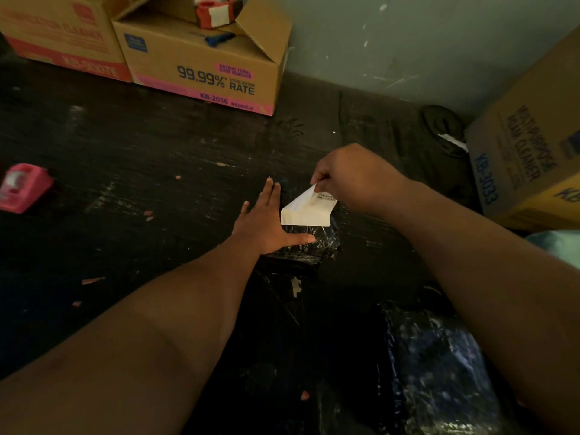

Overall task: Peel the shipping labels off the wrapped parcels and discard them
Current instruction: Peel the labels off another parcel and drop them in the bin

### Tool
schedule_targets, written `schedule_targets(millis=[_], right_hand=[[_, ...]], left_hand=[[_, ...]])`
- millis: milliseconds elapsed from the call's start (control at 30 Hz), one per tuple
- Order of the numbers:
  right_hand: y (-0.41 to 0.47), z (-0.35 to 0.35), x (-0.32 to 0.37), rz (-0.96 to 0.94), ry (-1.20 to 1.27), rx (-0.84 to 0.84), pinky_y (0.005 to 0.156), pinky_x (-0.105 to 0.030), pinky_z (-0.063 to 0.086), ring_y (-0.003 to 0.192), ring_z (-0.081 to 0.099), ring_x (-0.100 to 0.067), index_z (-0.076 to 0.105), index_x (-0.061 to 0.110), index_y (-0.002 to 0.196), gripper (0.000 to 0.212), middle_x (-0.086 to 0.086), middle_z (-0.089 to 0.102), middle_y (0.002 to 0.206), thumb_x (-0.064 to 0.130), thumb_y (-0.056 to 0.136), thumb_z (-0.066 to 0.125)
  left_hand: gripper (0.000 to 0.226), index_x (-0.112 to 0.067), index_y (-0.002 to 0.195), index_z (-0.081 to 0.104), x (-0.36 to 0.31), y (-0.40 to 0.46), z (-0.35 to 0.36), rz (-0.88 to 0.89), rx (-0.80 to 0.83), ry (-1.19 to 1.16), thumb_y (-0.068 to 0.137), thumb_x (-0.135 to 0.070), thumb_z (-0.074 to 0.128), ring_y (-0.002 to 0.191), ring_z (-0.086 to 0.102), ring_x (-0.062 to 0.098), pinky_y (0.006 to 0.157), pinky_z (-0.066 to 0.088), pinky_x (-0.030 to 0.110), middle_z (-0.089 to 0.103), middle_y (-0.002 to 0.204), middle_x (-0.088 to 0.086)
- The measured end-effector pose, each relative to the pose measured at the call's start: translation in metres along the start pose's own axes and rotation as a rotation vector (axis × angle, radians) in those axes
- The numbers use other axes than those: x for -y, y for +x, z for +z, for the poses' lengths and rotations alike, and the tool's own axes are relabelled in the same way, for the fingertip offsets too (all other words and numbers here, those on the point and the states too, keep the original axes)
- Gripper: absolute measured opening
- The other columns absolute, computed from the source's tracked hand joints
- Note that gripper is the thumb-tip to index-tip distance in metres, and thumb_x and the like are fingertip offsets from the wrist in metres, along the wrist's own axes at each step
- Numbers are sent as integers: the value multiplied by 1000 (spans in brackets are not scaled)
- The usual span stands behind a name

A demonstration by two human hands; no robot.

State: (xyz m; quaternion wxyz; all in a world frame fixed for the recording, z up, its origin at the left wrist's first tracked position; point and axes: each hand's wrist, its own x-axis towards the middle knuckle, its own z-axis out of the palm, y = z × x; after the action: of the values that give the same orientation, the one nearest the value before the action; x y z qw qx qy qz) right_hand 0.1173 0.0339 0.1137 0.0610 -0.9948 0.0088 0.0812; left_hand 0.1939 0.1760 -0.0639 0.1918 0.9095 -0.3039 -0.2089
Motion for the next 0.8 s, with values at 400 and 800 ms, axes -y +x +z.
schedule_targets(millis=[400,800], right_hand=[[-19,-7,-4,69,3,-27,85,-36,53,98,63,-14,73,20,108,18,1,71,108,23,94,61],[-30,-12,-8,144,58,-91,75,-23,47,91,60,-8,72,20,108,19,1,71,108,20,96,59]], left_hand=[[149,-23,158,-18,-3,-3,-1,-3,25,-45,56,-91,65,156,2,20,124,9,55,-31,163,-8],[150,-25,157,-19,-4,-2,0,-18,32,-53,54,-91,67,155,0,19,124,8,54,-31,163,-9]])
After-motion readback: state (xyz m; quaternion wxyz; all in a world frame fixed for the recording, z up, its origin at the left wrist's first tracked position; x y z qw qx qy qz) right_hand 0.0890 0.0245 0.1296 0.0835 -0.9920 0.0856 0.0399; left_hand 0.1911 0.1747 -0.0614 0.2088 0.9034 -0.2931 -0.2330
